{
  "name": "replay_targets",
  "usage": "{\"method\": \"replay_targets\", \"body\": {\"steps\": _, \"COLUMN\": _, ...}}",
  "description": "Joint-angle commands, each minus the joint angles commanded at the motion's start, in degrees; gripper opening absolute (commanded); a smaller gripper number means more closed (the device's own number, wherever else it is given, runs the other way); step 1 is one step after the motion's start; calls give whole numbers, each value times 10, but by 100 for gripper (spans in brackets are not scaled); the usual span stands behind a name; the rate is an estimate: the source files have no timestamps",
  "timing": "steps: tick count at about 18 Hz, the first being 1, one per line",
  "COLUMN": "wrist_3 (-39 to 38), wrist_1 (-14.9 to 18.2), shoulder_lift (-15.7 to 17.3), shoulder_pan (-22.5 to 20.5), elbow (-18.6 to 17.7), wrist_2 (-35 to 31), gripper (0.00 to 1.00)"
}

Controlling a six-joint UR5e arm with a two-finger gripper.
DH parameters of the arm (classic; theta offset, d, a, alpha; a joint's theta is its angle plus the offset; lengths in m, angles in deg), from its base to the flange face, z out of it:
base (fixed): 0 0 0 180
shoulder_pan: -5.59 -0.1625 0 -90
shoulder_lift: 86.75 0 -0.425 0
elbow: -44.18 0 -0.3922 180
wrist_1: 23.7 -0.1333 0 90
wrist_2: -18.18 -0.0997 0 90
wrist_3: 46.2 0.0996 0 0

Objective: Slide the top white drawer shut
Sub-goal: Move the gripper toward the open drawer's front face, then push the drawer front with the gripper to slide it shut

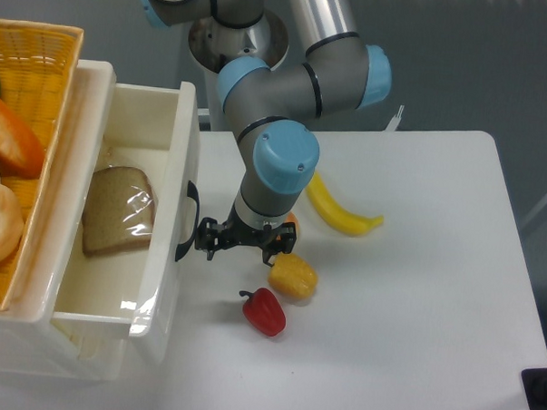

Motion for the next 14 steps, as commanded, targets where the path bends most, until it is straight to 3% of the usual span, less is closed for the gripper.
{"method": "replay_targets", "body": {"steps": 14, "wrist_3": -2, "wrist_1": 0, "shoulder_lift": 8, "shoulder_pan": 50, "elbow": 3, "wrist_2": -4, "gripper": 100}}
